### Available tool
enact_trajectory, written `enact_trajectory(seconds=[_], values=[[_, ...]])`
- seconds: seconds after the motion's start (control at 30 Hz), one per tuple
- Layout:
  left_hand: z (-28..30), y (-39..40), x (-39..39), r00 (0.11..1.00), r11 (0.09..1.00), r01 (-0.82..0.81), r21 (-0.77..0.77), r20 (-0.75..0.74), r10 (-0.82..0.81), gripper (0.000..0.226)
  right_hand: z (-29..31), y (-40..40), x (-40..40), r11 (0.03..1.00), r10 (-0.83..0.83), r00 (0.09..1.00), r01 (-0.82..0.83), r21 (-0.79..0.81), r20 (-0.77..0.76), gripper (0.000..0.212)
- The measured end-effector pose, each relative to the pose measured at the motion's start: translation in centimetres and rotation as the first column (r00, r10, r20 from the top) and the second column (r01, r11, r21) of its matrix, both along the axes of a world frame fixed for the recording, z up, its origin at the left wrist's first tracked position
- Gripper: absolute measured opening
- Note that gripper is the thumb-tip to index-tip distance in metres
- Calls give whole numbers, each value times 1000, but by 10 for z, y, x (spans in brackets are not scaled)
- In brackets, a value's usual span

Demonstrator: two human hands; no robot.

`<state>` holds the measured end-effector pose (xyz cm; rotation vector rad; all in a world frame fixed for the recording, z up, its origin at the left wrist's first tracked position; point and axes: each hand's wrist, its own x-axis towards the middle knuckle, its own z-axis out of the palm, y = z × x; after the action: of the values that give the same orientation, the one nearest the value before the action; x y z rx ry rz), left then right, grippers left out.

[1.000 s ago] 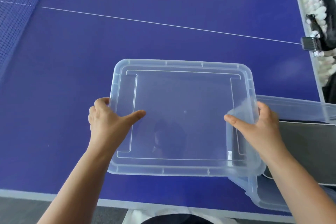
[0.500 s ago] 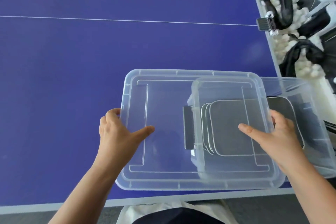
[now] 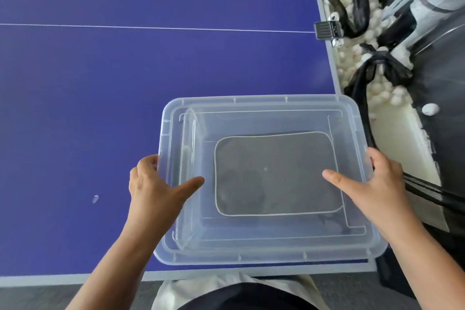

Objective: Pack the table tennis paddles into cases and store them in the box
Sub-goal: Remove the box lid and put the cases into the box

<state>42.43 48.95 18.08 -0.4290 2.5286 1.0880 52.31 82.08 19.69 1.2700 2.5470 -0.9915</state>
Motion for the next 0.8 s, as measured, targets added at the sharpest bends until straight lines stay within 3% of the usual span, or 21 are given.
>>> enact_trajectory(seconds=[0.8], values=[[-8, 34, 10, 998, 996, 64, -60, 8, -64, 91, -18, 28, 11, 1000, -9, 997, 8, 14, 71, 106]])
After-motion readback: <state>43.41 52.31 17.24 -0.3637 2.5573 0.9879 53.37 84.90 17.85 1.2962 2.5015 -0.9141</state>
